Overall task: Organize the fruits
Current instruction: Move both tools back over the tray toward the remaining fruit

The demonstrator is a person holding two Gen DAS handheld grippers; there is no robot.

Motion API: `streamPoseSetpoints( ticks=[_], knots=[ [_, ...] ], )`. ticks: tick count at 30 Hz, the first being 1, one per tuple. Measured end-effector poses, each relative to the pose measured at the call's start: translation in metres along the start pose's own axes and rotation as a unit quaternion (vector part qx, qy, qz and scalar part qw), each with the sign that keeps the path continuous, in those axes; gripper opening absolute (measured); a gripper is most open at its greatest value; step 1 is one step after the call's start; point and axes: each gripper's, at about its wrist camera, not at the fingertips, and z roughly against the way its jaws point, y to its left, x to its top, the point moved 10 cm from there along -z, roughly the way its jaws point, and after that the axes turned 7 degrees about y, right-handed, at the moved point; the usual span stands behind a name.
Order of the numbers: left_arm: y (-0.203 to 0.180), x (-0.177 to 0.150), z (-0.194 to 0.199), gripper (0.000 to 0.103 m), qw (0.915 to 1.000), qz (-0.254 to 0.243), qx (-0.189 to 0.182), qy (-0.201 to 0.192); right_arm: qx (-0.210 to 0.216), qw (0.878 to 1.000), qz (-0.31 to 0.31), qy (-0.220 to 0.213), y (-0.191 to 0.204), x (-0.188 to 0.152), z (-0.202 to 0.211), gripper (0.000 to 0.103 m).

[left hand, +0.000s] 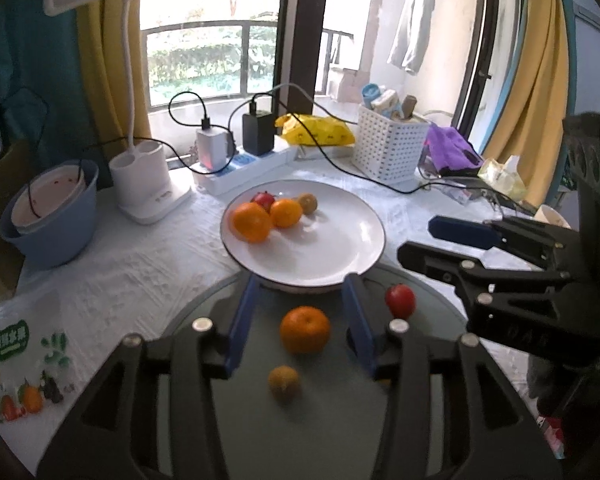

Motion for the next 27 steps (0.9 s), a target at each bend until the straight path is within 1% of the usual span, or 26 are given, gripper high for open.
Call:
streamPoseSetpoints(
  ticks=[7,15,21,27],
  knots=[
    [-0.004,-0.006,0.017,0.046,0.9999,-0.001,0.004,-0.011,-0.004,1.000,-0.001,-0.008,0.002,-0.009,0.016,0.048],
    [-0.015,-0.016,0.027,0.046,0.9999,-0.006,0.009,-0.011,-0.003,1.000,-0.003,-0.014,0.003,-0.021,0.029,0.048],
    [-0.026,-0.021,0.029,0.046,0.9998,-0.008,0.015,-0.009,0.002,1.000,-0.009,-0.015,-0.003,-0.031,0.036,0.048],
    [-0.038,-0.033,0.021,0.046,0.9998,-0.001,0.018,0.003,0.008,1.000,-0.013,-0.009,-0.012,-0.045,0.038,0.048]
  ],
)
